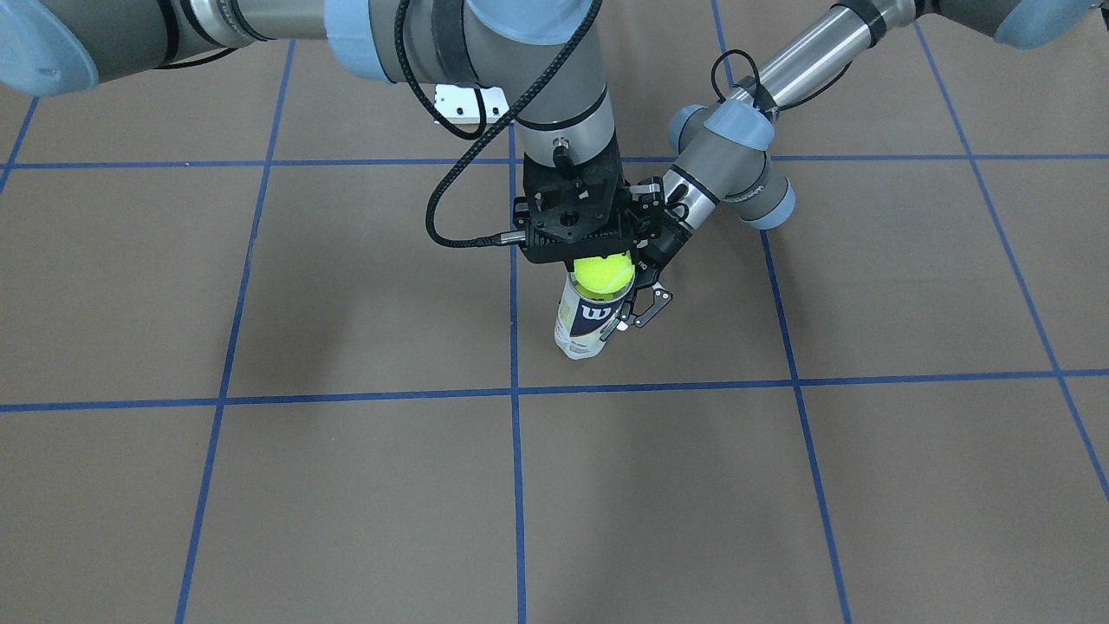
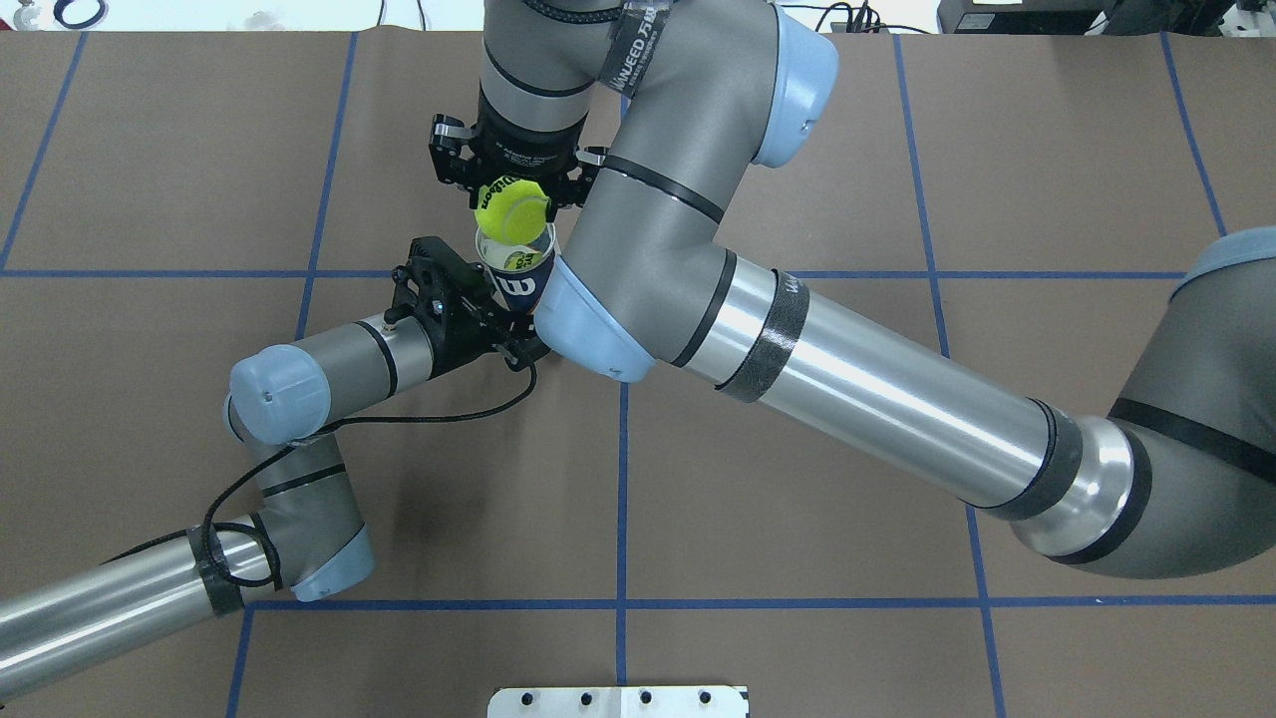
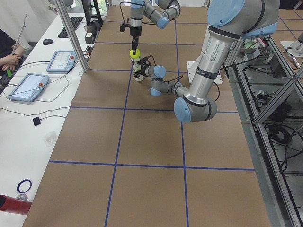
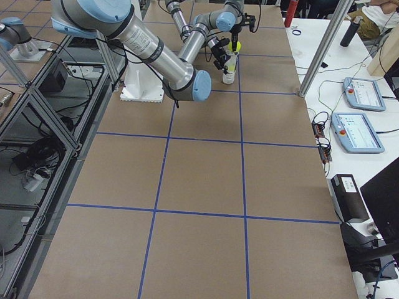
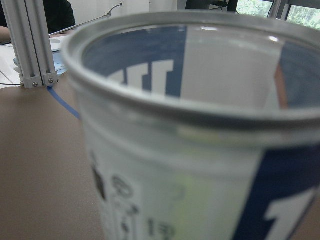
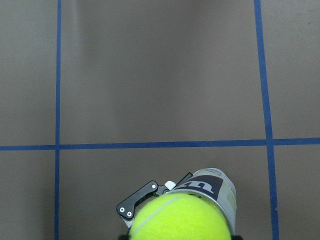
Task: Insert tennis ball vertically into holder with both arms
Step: 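Lower the second ball into the can's top with the right gripper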
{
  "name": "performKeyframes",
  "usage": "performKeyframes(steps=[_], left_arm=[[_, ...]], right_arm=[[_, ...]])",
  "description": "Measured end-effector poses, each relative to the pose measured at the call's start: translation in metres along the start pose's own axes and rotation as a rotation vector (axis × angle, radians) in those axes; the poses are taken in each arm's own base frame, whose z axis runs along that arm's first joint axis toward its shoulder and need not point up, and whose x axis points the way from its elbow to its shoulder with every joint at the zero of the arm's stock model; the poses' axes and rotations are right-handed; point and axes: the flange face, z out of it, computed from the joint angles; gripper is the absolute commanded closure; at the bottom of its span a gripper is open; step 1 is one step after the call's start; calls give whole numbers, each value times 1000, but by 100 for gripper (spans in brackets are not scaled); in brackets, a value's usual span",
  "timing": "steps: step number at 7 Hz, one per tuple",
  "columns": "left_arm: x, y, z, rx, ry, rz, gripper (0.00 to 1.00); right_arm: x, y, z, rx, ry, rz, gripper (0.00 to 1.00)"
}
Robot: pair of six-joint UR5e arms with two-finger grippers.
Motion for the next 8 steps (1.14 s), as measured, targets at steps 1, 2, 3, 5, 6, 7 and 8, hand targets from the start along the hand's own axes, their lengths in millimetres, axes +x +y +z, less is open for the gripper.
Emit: performKeyframes(steps=[1, 2, 3, 5, 6, 7, 8], left_arm=[[0, 0, 0, 0, -1, 0, 26], [-1, 0, 0, 0, -2, 0, 26], [-2, 0, -1, 0, -3, 0, 26], [-3, 1, -1, -1, -4, 1, 26], [-3, 2, -1, -3, -4, 2, 26], [-3, 2, -1, -3, -5, 4, 26], [-3, 2, -1, -3, -5, 5, 26]], right_arm=[[0, 1, -1, 1, -3, 7, 0], [-1, 2, -2, 1, -6, 13, 0], [-2, 2, -4, 2, -9, 15, 0], [-3, 4, -10, 6, -21, 19, 99], [-4, 4, -14, 10, -28, 20, 100], [-4, 4, -17, 14, -41, 17, 100], [-4, 4, -19, 19, -53, 11, 100]])
